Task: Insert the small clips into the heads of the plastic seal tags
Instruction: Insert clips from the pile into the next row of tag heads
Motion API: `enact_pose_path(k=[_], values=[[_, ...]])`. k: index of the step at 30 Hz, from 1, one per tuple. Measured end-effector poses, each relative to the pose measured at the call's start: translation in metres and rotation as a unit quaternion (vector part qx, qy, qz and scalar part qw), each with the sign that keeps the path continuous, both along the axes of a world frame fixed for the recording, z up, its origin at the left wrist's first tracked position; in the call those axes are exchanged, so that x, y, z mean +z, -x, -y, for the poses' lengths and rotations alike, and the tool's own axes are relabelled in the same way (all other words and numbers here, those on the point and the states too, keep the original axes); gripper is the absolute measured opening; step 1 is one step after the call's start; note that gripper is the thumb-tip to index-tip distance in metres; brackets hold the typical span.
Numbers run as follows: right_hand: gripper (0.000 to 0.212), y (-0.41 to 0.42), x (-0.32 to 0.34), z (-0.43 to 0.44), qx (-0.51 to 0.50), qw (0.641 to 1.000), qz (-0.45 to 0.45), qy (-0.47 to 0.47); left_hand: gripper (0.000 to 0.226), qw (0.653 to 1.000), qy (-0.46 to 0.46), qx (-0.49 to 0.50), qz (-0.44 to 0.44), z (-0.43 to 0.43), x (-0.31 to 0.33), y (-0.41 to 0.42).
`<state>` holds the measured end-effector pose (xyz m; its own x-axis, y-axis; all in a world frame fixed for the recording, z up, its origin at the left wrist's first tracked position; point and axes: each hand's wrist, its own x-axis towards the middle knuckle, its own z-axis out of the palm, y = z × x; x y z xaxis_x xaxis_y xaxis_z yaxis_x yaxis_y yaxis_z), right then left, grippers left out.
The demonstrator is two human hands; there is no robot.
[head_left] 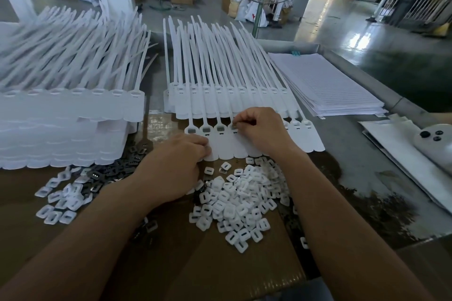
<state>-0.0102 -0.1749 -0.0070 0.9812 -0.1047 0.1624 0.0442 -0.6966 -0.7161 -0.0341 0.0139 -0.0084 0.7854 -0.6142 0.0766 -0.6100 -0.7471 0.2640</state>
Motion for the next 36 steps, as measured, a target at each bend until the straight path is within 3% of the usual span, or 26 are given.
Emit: enact_pose_path(k=[7, 16, 26, 29, 32, 36], values=[[0.013, -0.006, -0.003, -0.004, -0.015, 0.998, -0.011, 0.066, 0.049, 1.0, -0.008, -0.004, 0.005, 0.0, 0.0, 0.001], [0.011, -0.006, -0.003, -0.007, -0.045, 0.995, -0.016, 0.086, 0.048, 1.0, -0.002, -0.004, 0.016, 0.002, -0.002, 0.002], [0.01, -0.002, 0.003, 0.003, -0.012, 1.0, -0.007, 0.012, 0.05, 1.0, -0.003, 0.003, -0.001, 0.002, 0.001, 0.002], [0.013, 0.012, 0.014, 0.006, 0.059, 0.998, -0.017, -0.022, 0.051, 1.0, 0.002, 0.005, -0.002, 0.002, 0.0, 0.002], [0.016, 0.027, 0.021, -0.001, 0.173, 0.981, -0.085, 0.03, 0.053, 1.0, 0.008, 0.01, -0.007, 0.002, 0.0, 0.003], [0.01, 0.032, 0.02, -0.011, 0.223, 0.963, -0.117, 0.094, 0.051, 1.0, 0.011, 0.01, -0.009, 0.001, -0.001, 0.003]])
